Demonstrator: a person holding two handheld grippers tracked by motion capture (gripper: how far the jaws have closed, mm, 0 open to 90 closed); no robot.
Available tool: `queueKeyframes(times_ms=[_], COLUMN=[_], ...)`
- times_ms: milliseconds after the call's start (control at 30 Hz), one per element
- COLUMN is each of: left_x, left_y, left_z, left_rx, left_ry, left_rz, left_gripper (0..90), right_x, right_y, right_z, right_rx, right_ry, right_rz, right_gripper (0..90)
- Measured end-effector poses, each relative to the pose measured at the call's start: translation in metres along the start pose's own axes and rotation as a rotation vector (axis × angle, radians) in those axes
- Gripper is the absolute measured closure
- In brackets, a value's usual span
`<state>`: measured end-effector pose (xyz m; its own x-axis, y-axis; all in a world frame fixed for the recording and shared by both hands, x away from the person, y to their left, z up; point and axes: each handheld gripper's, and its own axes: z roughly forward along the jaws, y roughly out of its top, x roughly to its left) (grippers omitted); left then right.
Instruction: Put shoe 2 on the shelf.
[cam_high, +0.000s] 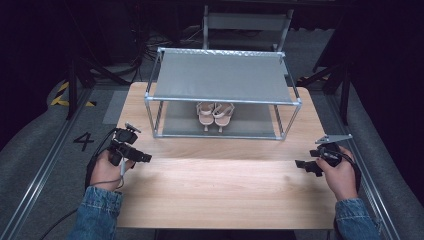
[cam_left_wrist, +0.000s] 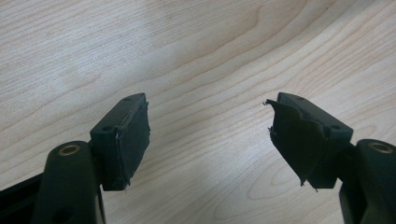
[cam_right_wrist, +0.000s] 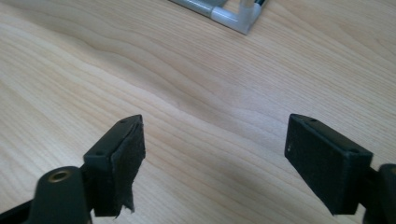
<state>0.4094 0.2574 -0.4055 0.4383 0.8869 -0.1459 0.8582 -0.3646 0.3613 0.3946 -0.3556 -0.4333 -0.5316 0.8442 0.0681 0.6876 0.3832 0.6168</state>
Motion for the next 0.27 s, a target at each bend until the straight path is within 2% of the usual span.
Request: queueKeyframes(times_ms=[167, 267], left_x=[0.0006, 0.0002], left_y=[-0.0001, 0.0], left_z=[0.0011, 0.0011], left_rx=[0.005, 0.0], left_ry=[0.0, -0.003], left_rz=[-0.003, -0.006], left_gripper=[27.9, 27.7], right_x=[-0.0029, -0.0019], right_y=[-0.0039, -0.0045], right_z=[0.0019, 0.0022], right_rx=[0.006, -0.033], right_ry=[-0.006, 0.012], right_rz=[0.022, 0.051], right_gripper=[17.2, 16.2])
